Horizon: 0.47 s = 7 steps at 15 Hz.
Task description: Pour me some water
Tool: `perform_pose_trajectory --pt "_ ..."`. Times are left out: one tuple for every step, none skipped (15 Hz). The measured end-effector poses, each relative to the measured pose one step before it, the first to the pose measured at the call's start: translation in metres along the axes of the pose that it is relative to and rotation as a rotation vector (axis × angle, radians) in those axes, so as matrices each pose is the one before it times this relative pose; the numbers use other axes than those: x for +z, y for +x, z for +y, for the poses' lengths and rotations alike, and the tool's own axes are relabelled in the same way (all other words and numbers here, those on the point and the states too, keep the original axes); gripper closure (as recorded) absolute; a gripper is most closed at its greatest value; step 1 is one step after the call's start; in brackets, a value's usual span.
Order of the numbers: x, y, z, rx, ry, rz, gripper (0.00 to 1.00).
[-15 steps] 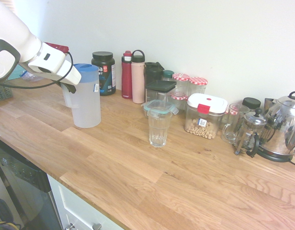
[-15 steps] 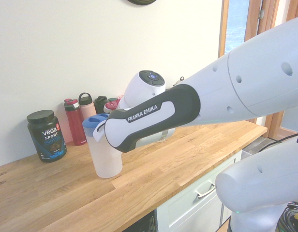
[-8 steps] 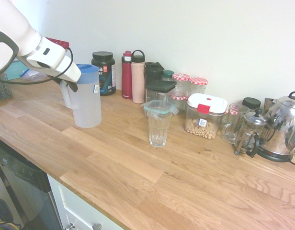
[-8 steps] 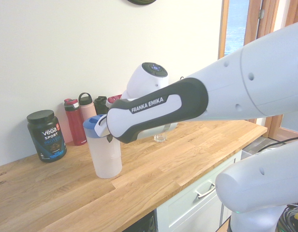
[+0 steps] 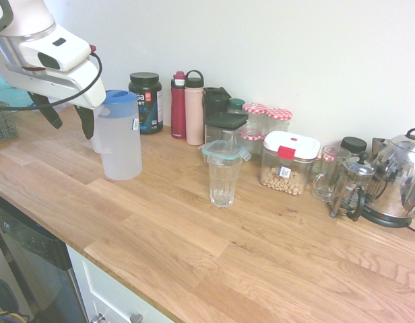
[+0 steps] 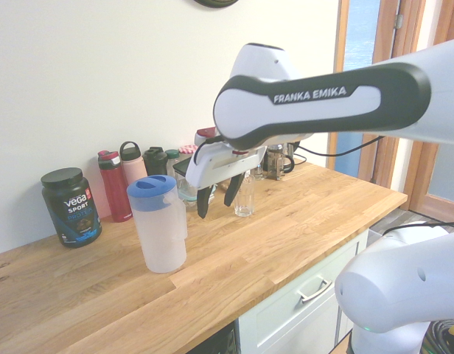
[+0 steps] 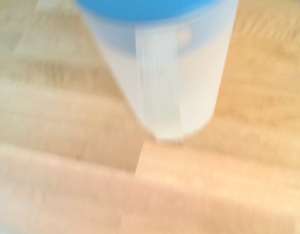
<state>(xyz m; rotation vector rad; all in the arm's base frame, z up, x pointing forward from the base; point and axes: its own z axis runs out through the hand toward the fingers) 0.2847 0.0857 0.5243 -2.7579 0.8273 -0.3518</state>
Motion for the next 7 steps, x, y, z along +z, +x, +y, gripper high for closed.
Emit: perform_pose_trajectory --pt "-0.00318 0.00193 0.00765 -0.01395 -0.02796 -0.03303 0.0" --pt "-0.00036 0.00128 0.00874 -0.00867 -0.04472 -0.03008 0.0" --pt "0.00272 0.00293 0.00917 0.00377 -0.05001 -0.01891 0.0" --pt "0.00466 0.0074 0.00891 0.01553 -0.04165 -0.00661 0.0" --pt "0.00608 0.01114 0.00918 0.02181 -0.03421 -0.00501 0.0" --pt "0.00628 0.01126 0.00875 0.01774 -0.02921 -0.0062 0.0" --pt "0.00506 0.01162 0.00983 0.01777 -0.0173 -0.00562 0.0"
